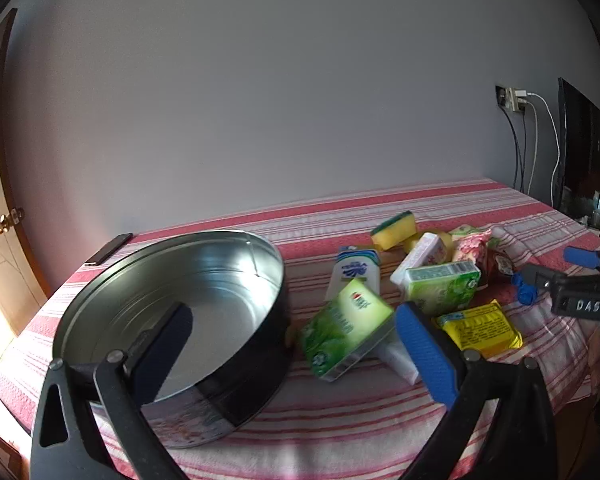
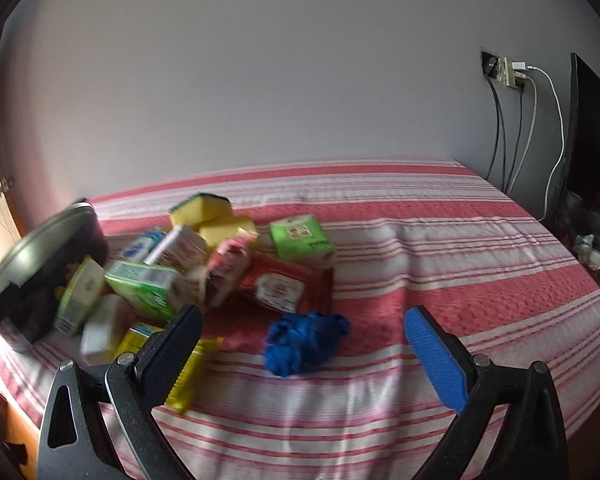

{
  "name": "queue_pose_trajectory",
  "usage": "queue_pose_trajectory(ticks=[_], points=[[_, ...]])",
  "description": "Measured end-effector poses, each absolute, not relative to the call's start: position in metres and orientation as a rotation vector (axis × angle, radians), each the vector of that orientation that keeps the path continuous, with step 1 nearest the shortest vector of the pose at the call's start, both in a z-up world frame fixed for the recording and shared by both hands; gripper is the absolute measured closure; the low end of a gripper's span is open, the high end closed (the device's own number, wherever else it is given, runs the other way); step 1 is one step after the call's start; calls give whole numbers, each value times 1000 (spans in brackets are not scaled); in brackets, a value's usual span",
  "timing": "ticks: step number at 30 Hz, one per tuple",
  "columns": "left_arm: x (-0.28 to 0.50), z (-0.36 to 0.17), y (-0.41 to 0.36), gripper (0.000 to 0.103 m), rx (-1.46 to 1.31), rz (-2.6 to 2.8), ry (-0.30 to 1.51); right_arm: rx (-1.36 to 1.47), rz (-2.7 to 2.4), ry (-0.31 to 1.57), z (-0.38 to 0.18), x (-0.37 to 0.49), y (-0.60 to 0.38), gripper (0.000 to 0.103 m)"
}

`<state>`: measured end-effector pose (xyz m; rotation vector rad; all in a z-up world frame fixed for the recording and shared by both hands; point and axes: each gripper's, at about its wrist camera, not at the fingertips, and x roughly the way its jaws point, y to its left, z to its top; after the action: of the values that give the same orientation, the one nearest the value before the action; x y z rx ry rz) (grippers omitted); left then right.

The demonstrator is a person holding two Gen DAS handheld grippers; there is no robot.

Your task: Organize objects

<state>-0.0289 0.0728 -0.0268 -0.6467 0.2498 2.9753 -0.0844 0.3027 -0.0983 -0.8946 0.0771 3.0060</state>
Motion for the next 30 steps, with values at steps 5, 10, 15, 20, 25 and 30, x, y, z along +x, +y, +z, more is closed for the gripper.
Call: queue_pose_trajectory(ticks=[5, 10, 15, 20, 25, 30], points=[[-37, -28, 91, 0, -647, 2939, 280, -962, 2977, 43, -112, -97, 310, 1], [-43, -29, 114, 0, -623, 2914, 340, -1051, 2966, -6, -115, -109, 305, 17], [-53, -32, 132, 0, -642, 2865, 369, -1148, 2956, 30, -122, -117, 310, 43], [-61, -36, 149, 0, -680, 2824, 385, -1143, 2963, 62, -124, -115, 315, 49], [-67, -40, 170, 0, -694, 2790, 423, -1053, 2975, 156, -120, -109, 324, 50], [-77, -48, 188, 0, -729, 2770, 476, -1002, 2968, 193, -116, -107, 331, 50]])
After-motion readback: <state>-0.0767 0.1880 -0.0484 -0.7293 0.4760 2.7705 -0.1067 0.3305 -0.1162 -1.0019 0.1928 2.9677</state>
